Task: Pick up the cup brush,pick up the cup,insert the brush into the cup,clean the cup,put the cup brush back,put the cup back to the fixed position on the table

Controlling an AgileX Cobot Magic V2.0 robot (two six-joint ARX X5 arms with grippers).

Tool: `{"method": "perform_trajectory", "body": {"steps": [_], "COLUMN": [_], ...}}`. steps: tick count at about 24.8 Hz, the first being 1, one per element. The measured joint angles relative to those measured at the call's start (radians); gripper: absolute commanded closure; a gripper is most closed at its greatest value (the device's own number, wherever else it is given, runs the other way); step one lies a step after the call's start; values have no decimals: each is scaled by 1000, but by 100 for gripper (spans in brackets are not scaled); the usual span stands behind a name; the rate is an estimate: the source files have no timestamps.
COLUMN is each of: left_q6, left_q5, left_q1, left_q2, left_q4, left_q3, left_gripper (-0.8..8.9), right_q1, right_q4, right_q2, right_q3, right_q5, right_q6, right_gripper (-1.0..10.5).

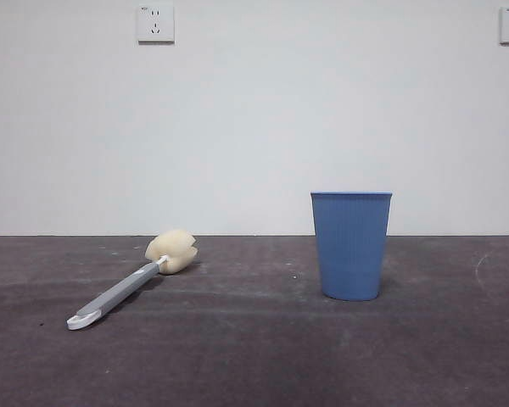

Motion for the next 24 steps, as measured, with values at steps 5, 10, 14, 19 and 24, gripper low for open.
{"method": "perform_trajectory", "body": {"steps": [5,10,14,19,24], "left_q6": [45,70,70,70,70], "left_q5": [0,0,0,1,3], "left_q1": [-10,-10,-10,-17,-66], "left_q2": [15,15,15,18,103], "left_q4": [-62,-102,-102,-102,-82], "left_q3": [32,33,33,33,33], "left_gripper": [821,816,505,216,216], "right_q1": [0,0,0,0,0], "right_q4": [-119,-135,-135,-135,-135], "right_q2": [56,66,66,66,66], "right_q3": [55,55,55,55,55], "right_q5": [0,0,0,0,-47], "right_q6": [-77,-126,-137,-137,-133], "right_gripper": [958,940,560,348,348]}}
